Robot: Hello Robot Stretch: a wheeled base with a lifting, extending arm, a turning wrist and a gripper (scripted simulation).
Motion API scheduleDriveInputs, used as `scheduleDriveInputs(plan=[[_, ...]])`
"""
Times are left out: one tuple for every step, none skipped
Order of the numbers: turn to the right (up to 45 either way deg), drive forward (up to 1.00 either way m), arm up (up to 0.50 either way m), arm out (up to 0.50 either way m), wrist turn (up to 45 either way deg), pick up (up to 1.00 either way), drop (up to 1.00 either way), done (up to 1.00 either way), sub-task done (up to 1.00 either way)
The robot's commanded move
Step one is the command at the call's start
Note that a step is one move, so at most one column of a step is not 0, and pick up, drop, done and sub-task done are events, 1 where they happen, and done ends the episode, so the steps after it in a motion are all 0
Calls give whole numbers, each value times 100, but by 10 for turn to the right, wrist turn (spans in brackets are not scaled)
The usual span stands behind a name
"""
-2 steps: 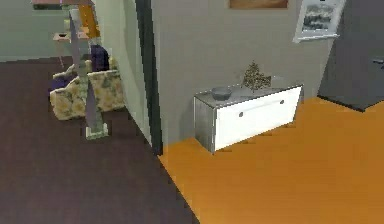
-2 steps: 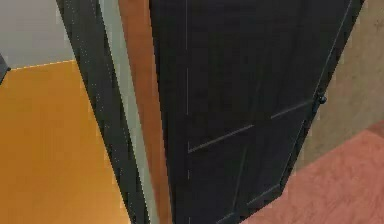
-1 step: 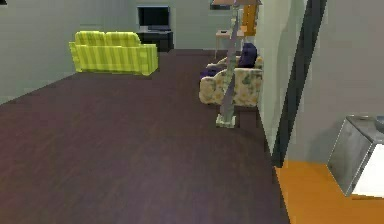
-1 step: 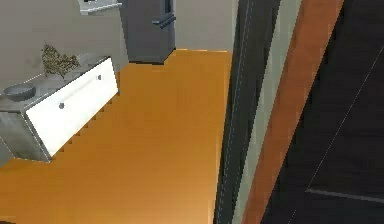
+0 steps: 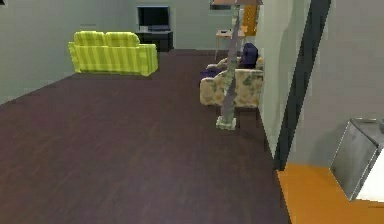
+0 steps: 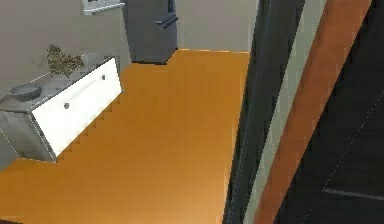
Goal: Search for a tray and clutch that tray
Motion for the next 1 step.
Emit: scheduleDriveInputs(plan=[[450, 0, 0, 0, 0, 0, 0, 0, 0]])
